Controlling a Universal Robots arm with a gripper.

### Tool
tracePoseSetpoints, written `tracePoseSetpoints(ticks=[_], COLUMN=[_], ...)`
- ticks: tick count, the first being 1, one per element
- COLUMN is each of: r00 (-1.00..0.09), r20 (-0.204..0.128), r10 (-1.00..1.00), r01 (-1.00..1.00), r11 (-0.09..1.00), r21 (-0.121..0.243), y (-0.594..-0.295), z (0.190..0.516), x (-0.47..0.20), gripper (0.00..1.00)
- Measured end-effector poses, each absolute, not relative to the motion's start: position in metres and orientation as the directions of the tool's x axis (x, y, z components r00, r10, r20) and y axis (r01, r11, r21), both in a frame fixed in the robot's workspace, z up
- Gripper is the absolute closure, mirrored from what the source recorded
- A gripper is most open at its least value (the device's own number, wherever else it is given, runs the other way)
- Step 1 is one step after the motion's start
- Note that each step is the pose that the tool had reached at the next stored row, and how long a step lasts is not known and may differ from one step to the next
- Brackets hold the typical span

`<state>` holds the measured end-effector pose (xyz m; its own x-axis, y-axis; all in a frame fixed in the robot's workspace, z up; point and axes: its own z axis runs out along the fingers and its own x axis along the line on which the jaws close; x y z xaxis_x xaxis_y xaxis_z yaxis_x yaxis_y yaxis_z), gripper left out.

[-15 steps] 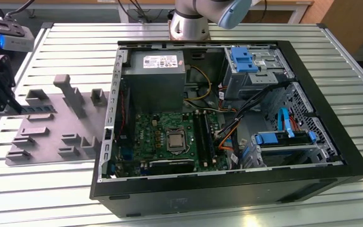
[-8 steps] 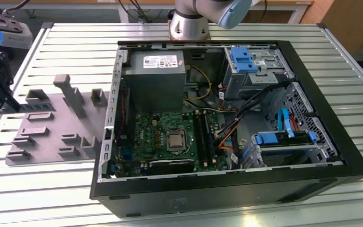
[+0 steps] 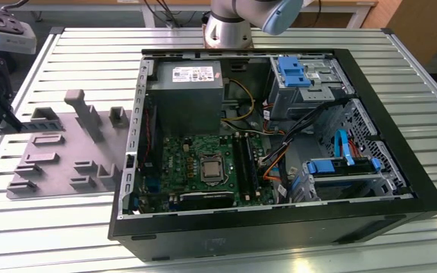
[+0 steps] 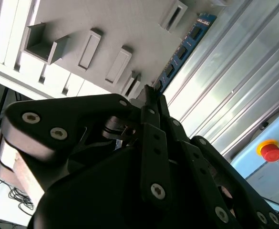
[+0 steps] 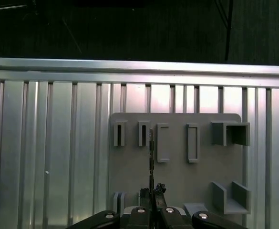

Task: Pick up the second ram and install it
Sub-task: 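Pick up the second ram and move it above second insertion slot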

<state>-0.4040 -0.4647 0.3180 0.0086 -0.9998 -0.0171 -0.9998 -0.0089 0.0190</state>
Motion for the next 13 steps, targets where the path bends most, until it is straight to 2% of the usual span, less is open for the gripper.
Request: tracePoseSetpoints(ticks=[13], r00=[0.009], r20=[-0.017], r10=[-1.0], r01=[-1.0], r11=[-0.009], r21=[0.019], y=[-0.464], z=[0.33], x=[-0.404], gripper=[0.86])
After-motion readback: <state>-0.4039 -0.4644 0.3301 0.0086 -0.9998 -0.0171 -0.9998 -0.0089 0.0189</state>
